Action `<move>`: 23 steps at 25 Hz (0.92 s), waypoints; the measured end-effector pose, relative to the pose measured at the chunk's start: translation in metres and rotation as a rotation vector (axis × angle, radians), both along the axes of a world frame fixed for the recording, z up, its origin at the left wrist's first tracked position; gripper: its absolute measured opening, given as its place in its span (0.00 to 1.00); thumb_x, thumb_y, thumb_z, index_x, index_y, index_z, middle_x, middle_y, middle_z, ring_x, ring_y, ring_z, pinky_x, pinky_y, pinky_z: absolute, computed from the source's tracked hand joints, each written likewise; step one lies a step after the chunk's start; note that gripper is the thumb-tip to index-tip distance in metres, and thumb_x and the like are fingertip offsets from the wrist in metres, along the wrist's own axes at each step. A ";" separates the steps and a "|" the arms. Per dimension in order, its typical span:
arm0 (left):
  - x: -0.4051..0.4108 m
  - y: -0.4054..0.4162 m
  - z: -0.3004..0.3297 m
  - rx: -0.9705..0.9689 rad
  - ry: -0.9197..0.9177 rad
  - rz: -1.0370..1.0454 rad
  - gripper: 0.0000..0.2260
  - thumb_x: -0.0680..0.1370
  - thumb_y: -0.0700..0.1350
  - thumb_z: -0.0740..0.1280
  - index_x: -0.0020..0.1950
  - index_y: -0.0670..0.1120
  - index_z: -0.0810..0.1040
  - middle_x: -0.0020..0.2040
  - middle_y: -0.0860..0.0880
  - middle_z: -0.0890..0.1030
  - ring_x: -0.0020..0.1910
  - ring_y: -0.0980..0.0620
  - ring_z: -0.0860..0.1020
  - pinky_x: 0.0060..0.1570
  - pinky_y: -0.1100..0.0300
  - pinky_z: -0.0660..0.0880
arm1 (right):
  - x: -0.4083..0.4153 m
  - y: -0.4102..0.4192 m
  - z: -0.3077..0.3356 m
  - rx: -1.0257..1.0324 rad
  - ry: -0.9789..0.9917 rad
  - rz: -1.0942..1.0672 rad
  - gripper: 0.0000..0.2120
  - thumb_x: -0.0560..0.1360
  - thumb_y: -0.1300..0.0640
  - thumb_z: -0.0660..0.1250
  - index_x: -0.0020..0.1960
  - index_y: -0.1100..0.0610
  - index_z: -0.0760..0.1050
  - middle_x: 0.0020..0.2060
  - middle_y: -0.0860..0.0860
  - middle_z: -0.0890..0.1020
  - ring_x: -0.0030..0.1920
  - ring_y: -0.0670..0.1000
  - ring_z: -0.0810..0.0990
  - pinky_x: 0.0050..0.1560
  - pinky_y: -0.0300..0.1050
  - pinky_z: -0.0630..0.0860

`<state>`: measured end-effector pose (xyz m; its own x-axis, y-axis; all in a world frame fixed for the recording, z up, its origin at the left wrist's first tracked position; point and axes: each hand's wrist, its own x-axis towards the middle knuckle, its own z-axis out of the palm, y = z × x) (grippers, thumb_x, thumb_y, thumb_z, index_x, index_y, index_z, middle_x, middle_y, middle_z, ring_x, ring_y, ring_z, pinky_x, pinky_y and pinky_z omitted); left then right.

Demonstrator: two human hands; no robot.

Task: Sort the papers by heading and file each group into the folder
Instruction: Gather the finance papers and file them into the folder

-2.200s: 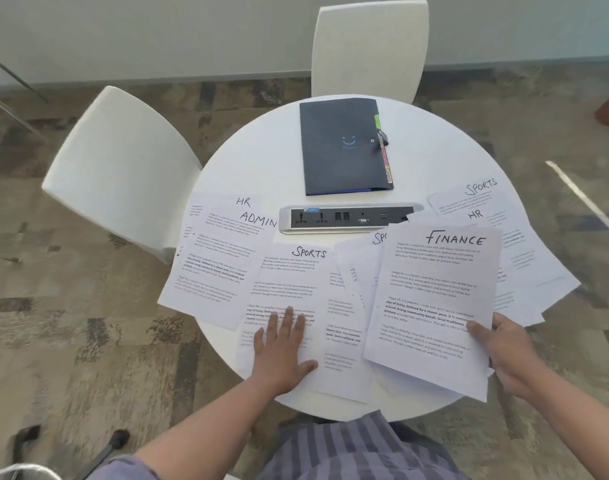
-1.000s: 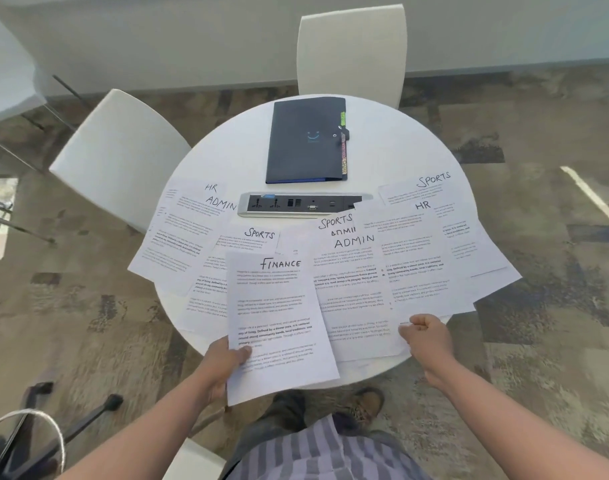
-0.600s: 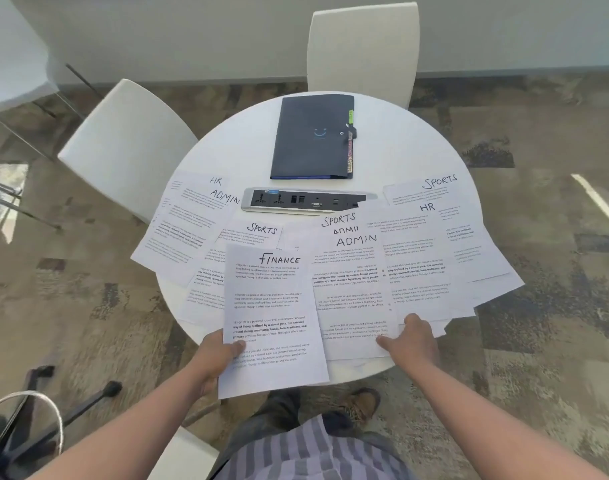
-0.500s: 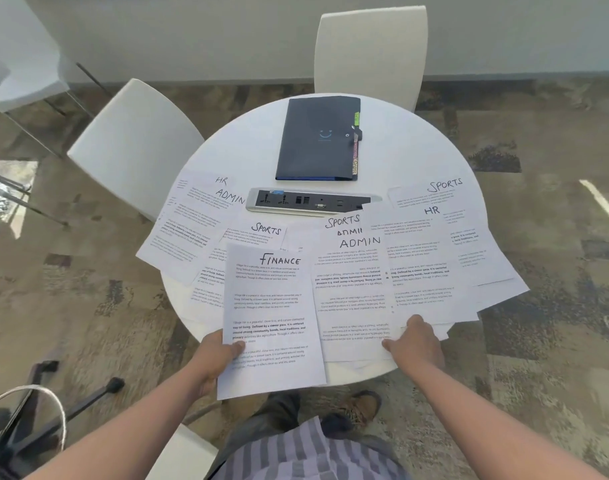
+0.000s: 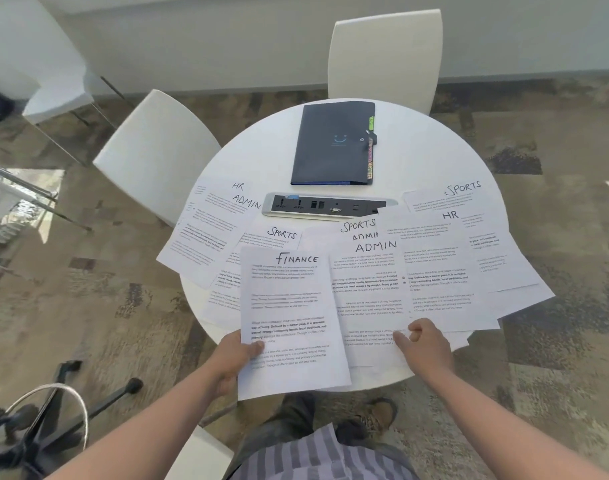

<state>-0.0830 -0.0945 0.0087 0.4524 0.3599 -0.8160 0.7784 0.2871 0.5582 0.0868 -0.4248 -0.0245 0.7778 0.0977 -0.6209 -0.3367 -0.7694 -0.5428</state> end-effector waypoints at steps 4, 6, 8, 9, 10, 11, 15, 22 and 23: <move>0.020 -0.014 0.002 -0.104 -0.046 -0.074 0.15 0.80 0.36 0.70 0.67 0.41 0.79 0.60 0.44 0.85 0.58 0.39 0.84 0.62 0.38 0.78 | -0.011 0.029 0.042 0.605 0.468 -0.249 0.20 0.78 0.42 0.71 0.60 0.56 0.77 0.54 0.53 0.85 0.55 0.56 0.85 0.56 0.55 0.81; 0.030 -0.023 0.006 -0.127 -0.071 -0.130 0.14 0.80 0.37 0.70 0.66 0.42 0.80 0.60 0.45 0.85 0.59 0.40 0.83 0.64 0.37 0.77 | -0.012 0.038 0.048 0.691 0.543 -0.235 0.14 0.81 0.52 0.69 0.62 0.59 0.78 0.54 0.55 0.87 0.55 0.58 0.86 0.58 0.57 0.81; 0.037 -0.025 0.010 -0.158 -0.091 -0.163 0.14 0.80 0.38 0.70 0.66 0.43 0.80 0.61 0.46 0.85 0.60 0.41 0.83 0.64 0.37 0.77 | -0.011 0.047 0.048 0.653 0.508 -0.217 0.10 0.83 0.60 0.65 0.63 0.58 0.79 0.54 0.54 0.88 0.54 0.58 0.87 0.60 0.62 0.81; 0.040 -0.023 0.012 -0.178 -0.103 -0.167 0.14 0.80 0.38 0.71 0.66 0.43 0.80 0.61 0.45 0.85 0.60 0.41 0.83 0.64 0.37 0.77 | -0.009 0.051 0.048 0.625 0.478 -0.206 0.10 0.84 0.62 0.64 0.63 0.57 0.80 0.53 0.53 0.88 0.54 0.57 0.87 0.60 0.64 0.80; 0.042 -0.022 0.016 -0.194 -0.114 -0.170 0.15 0.80 0.38 0.71 0.66 0.43 0.80 0.61 0.45 0.85 0.60 0.41 0.83 0.64 0.38 0.77 | -0.007 0.054 0.049 0.595 0.448 -0.199 0.10 0.84 0.62 0.63 0.62 0.56 0.80 0.52 0.52 0.88 0.53 0.57 0.87 0.60 0.64 0.80; 0.045 -0.018 0.019 -0.190 -0.121 -0.173 0.14 0.80 0.39 0.71 0.66 0.43 0.80 0.61 0.46 0.85 0.60 0.42 0.84 0.63 0.39 0.78 | -0.005 0.058 0.051 0.574 0.419 -0.199 0.10 0.84 0.62 0.63 0.62 0.55 0.80 0.51 0.51 0.88 0.53 0.56 0.87 0.60 0.64 0.80; 0.059 0.015 0.028 0.007 -0.110 -0.024 0.10 0.80 0.42 0.72 0.61 0.44 0.80 0.56 0.46 0.86 0.51 0.48 0.84 0.52 0.53 0.81 | 0.009 0.069 0.059 0.569 0.327 -0.290 0.09 0.84 0.62 0.63 0.60 0.54 0.80 0.51 0.50 0.88 0.53 0.57 0.86 0.59 0.65 0.80; 0.068 0.163 -0.002 0.402 0.007 0.334 0.30 0.77 0.43 0.73 0.76 0.45 0.65 0.71 0.44 0.71 0.64 0.44 0.74 0.57 0.51 0.73 | 0.030 0.122 0.047 0.565 0.246 -0.448 0.12 0.84 0.63 0.63 0.64 0.56 0.79 0.56 0.53 0.87 0.56 0.58 0.85 0.56 0.60 0.81; 0.066 0.184 -0.009 0.416 0.033 0.371 0.32 0.76 0.42 0.74 0.76 0.44 0.64 0.71 0.44 0.71 0.61 0.45 0.75 0.55 0.52 0.75 | 0.032 0.135 0.047 0.563 0.237 -0.465 0.12 0.83 0.64 0.62 0.63 0.56 0.79 0.56 0.52 0.87 0.55 0.58 0.85 0.54 0.58 0.81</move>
